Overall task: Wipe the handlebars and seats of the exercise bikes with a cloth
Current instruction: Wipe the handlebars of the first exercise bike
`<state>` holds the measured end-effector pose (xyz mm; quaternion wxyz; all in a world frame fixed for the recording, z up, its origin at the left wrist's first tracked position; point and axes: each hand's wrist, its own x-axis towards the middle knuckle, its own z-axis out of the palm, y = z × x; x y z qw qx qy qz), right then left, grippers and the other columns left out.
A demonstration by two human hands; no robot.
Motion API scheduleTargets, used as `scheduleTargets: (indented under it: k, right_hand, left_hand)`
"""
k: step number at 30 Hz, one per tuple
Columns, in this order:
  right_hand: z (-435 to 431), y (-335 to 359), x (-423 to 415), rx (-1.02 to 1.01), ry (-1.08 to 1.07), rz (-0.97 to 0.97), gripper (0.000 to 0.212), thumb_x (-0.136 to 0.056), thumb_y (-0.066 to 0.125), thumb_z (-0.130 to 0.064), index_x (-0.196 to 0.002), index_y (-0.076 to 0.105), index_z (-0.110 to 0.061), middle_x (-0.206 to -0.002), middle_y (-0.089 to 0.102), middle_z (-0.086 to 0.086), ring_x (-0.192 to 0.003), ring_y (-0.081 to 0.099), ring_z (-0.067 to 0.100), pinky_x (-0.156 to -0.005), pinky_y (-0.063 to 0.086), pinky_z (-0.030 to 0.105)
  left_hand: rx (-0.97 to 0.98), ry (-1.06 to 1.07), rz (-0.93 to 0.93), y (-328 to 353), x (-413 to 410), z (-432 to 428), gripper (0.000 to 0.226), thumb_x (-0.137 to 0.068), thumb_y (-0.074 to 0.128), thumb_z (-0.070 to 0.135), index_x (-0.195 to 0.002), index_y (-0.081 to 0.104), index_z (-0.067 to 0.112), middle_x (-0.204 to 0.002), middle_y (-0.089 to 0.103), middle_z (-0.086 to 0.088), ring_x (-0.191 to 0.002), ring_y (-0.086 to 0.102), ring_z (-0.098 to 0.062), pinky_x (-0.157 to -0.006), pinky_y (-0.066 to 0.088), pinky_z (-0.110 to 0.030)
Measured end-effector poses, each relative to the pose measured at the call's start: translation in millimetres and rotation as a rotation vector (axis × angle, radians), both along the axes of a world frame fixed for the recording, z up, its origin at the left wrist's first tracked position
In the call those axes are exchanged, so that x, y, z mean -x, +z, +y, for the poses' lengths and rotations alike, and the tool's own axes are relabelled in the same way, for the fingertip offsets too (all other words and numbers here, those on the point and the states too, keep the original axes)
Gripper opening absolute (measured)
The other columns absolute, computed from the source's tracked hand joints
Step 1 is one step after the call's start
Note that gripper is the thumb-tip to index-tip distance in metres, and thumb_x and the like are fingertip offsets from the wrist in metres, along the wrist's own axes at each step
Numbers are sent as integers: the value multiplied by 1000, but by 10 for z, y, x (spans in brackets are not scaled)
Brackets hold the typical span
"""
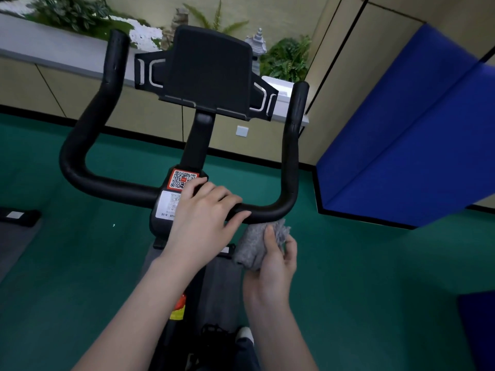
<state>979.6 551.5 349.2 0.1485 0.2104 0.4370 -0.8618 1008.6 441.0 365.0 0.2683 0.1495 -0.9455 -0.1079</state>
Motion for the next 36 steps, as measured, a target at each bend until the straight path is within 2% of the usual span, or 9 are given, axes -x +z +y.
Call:
scheduleTargets:
  k: [4, 7, 11, 14, 17, 21, 28, 31, 36]
  right_hand:
    - [101, 45, 65, -33, -15, -16, 10, -88, 62, 0, -86, 64, -10, -91, 71, 6, -77, 70, 13, -78, 56, 32]
    - [219, 64, 207, -213, -101, 149, 12, -85, 66, -2, -91, 70, -11, -95, 72, 7, -87, 70, 17, -80, 57, 30]
    - [166, 72, 279, -741, -109, 690, 19, -79, 74, -1, -90, 70, -16, -97, 68, -2, -98, 66, 20, -85, 53, 22]
    - [176, 23, 277, -1032, 96, 1248, 19, -77, 72, 6, -94, 72, -2, -95, 68, -3, -98, 58, 18, -90, 47, 17]
    - [268, 133, 467, -1207, 295, 1471, 18, -79, 67, 7, -97, 70, 3, -92, 70, 9, -98, 51, 15, -92, 40, 12]
    - [244, 495, 780, -1438, 594, 1405, 15, -85, 64, 1, -99, 70, -1, -92, 68, 12, -97, 54, 24, -82, 42, 24]
    - [-357, 929, 1221, -1580, 1615, 1214, 10, -91, 61, -20, -94, 67, -11, -88, 65, 7, -87, 58, 22, -75, 43, 33]
    - [-387, 1030, 1329, -1651, 1750, 1218, 4, -90, 63, -22, -93, 65, -22, -81, 59, -6, -83, 54, 15, -69, 39, 25]
    - [-372, 1025, 1362, -1699, 1745, 1318, 17, -90, 62, -22, -104, 68, -15, -91, 58, -1, -89, 54, 16, -75, 40, 25]
  left_hand:
    - [17, -13, 50, -50, -10, -28, 28, -87, 58, 42, -94, 74, 20, -85, 68, 6, -81, 62, -18, -101, 36, -36]
    - [20, -20, 79, -77, -16, -38, 28, -86, 59, 41, -95, 74, 20, -85, 68, 7, -80, 62, -18, -102, 35, -34]
    - [28, -7, 92, -90, -6, -35, 25, -84, 62, 40, -94, 74, 20, -83, 68, 6, -78, 62, -18, -101, 36, -35]
    - [25, -7, 98, -99, -7, -33, 25, -84, 62, 40, -93, 74, 19, -83, 68, 6, -78, 62, -18, -101, 36, -34]
    - [26, -13, 97, -96, -10, -32, 26, -85, 62, 40, -94, 74, 19, -83, 68, 5, -79, 62, -19, -101, 36, -34]
    - [8, -22, 91, -90, -19, -30, 26, -86, 62, 40, -94, 74, 18, -83, 68, 4, -79, 61, -19, -102, 36, -36]
    - [-7, -30, 91, -89, -36, -47, 29, -87, 60, 41, -95, 74, 17, -84, 69, 3, -80, 63, -21, -102, 36, -36]
    - [-31, -31, 109, -86, -32, -41, 28, -85, 61, 40, -93, 75, 18, -83, 70, 3, -79, 64, -20, -103, 34, -34]
    - [-45, -25, 112, -84, -40, -51, 28, -84, 61, 42, -92, 75, 19, -82, 69, 6, -78, 63, -18, -103, 33, -32]
